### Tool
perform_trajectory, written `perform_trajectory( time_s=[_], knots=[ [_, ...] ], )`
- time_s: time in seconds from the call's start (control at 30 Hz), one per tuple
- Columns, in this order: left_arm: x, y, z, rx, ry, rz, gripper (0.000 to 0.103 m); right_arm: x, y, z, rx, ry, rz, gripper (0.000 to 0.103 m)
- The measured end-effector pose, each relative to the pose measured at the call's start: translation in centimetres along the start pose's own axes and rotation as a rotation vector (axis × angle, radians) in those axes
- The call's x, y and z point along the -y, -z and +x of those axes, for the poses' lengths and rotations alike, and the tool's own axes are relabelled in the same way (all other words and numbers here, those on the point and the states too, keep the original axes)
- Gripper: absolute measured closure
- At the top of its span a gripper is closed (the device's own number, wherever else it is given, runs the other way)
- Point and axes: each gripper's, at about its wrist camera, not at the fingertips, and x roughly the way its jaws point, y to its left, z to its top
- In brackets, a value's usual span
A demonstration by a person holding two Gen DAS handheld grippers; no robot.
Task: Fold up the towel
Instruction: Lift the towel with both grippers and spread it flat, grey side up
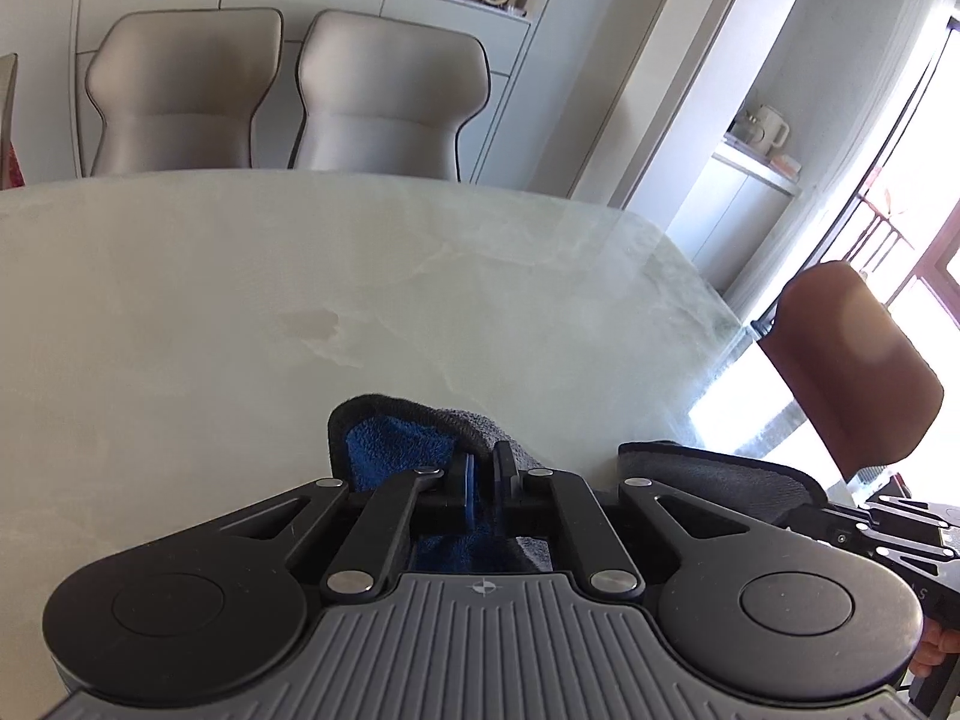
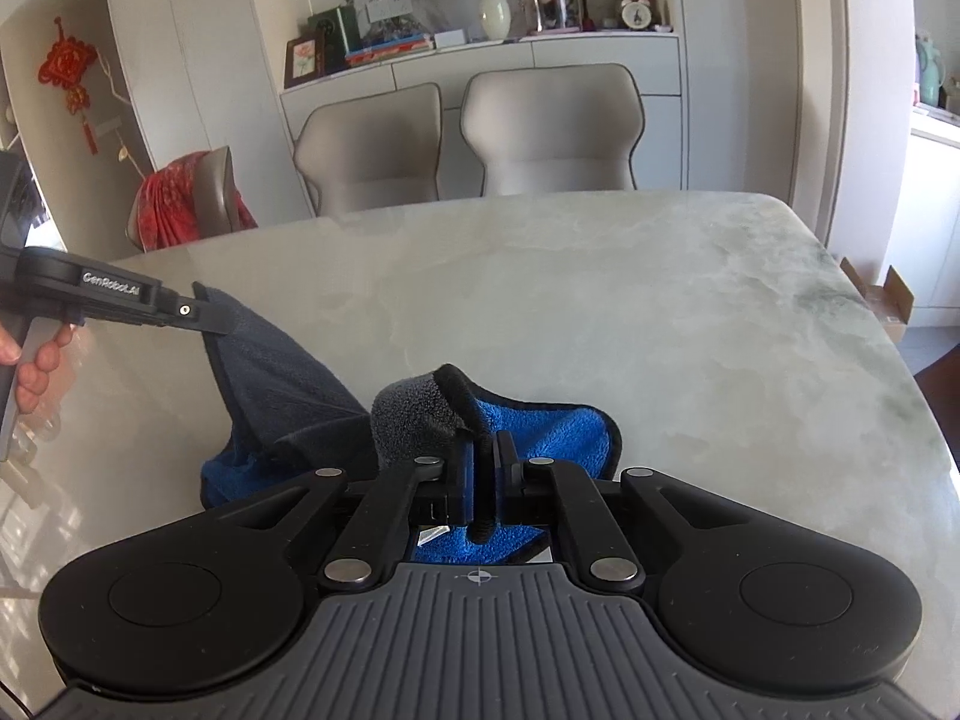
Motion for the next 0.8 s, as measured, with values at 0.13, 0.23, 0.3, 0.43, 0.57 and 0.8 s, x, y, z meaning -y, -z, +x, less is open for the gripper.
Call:
perform_trajectory(
  time_s=[0.13,0.23,0.3,0.43,0.57,0.8],
  knots=[
    [-0.2,-0.4,-1.8,0.035,0.002,-0.022,0.099,1.3,-1.3,-2.1,0.054,-0.021,0.064,0.097],
    [0.2,-1.4,-2.8,0.062,-0.006,-0.010,0.099,2.3,-3.0,-3.9,0.112,-0.030,0.094,0.097],
    [0.6,-2.2,-3.6,0.086,-0.010,0.003,0.099,2.6,-4.6,-4.6,0.158,-0.039,0.090,0.097],
    [1.3,-4.3,-4.8,0.137,-0.029,0.033,0.099,2.6,-7.5,-4.9,0.222,-0.029,0.044,0.097],
    [2.1,-6.6,-5.6,0.188,-0.052,0.063,0.099,2.5,-11.1,-5.0,0.296,-0.011,0.001,0.097],
    [4.2,-8.8,-8.5,0.266,-0.088,0.140,0.099,2.3,-14.1,-6.4,0.391,-0.009,-0.023,0.097]
  ],
)
